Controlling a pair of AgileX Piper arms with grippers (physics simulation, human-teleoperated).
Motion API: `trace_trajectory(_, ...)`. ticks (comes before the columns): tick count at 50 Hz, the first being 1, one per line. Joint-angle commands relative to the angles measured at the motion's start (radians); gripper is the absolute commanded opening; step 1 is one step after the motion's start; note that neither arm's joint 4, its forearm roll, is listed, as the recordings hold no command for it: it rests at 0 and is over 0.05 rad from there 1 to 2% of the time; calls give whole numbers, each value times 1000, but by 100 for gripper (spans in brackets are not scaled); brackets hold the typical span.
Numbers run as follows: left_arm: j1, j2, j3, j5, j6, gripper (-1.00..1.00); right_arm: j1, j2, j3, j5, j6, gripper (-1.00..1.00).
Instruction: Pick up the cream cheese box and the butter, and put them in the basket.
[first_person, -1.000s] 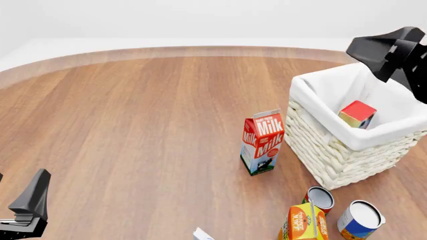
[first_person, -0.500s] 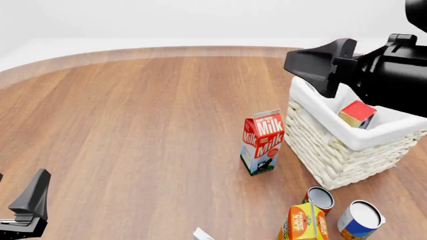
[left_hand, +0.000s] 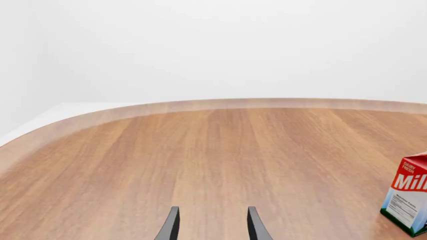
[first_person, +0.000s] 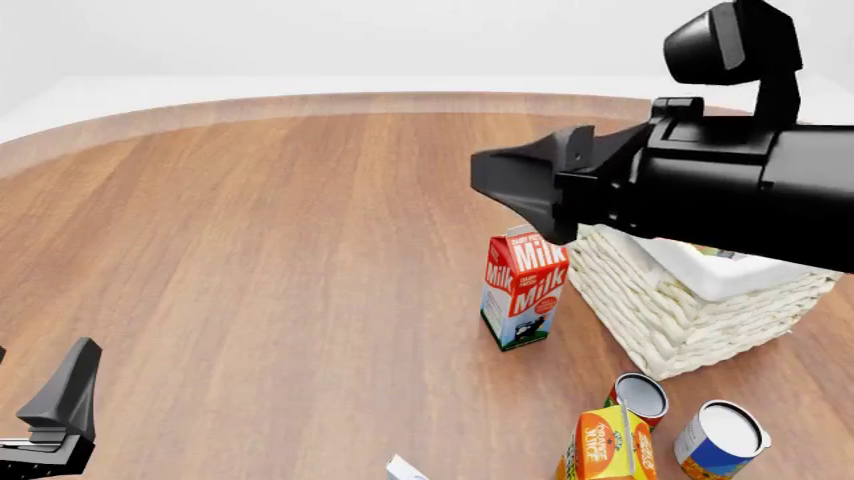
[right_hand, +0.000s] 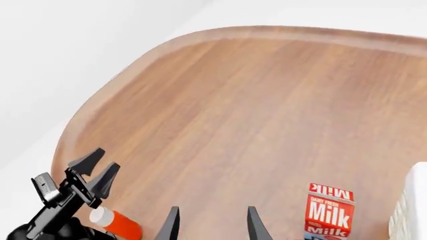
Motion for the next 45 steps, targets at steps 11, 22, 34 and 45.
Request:
trace_trajectory(11,0,0,0,0,0,100,102,50,-9,43,-36,100)
trace_trajectory(22,0,0,0,0,0,100,125,105,12,23,-38,100)
trace_trajectory(34,0,0,0,0,0,100,147,139,41,3,-24,100)
trace_trajectory(45,0,0,0,0,0,100,150,167,73,-11,-11,100)
